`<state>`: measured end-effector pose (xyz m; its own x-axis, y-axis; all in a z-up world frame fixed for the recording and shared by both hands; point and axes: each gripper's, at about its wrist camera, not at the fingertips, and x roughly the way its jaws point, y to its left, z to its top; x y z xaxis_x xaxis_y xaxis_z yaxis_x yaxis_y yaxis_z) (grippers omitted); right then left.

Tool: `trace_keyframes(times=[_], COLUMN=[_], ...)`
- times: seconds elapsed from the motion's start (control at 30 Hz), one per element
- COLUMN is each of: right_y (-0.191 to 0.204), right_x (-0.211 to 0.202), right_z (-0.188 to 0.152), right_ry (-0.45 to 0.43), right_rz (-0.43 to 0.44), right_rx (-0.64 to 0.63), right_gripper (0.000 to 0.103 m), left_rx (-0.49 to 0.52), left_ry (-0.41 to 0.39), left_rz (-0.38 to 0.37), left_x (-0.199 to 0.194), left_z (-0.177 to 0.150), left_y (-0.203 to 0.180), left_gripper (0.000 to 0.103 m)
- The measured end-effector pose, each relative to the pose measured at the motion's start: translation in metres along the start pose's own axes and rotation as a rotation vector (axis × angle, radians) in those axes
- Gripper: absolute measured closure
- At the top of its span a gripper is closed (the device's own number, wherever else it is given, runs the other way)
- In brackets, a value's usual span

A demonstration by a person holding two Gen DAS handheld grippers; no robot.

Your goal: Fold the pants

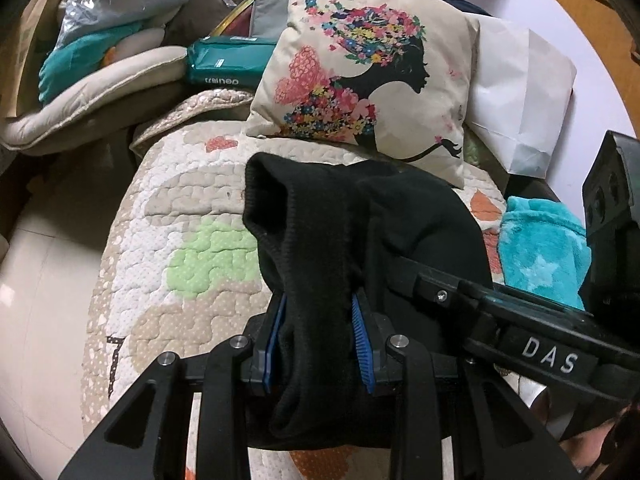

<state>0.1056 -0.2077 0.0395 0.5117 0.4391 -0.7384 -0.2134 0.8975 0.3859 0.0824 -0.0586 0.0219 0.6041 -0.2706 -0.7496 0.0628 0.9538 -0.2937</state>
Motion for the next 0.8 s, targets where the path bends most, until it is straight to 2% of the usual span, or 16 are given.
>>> trace_keyframes(times=[0.17, 0.37, 0.8], right_y=[0.004, 0.011, -0.012], right_x=[0.011, 0.017, 0.019], right_z=[0.008, 0.014, 0.013], right_ry=[0.006, -0.006, 0.019], right_rz=[0.008, 0.026, 0.007], right_rx=[-0.004, -0.020, 0.025], right_gripper=[0.055, 0.056, 0.059], left_rx=[-0.041, -0.067, -0.163], left_ry=[0.022, 0.002, 0.071], left_rz=[-0.016, -0.019, -0.097], left_x=[0.007, 0.005, 0.034], left_z=[0.003, 0.009, 0.007], left_y=[0.014, 0.028, 0.042], left_gripper=[0.073, 0.073, 0.074])
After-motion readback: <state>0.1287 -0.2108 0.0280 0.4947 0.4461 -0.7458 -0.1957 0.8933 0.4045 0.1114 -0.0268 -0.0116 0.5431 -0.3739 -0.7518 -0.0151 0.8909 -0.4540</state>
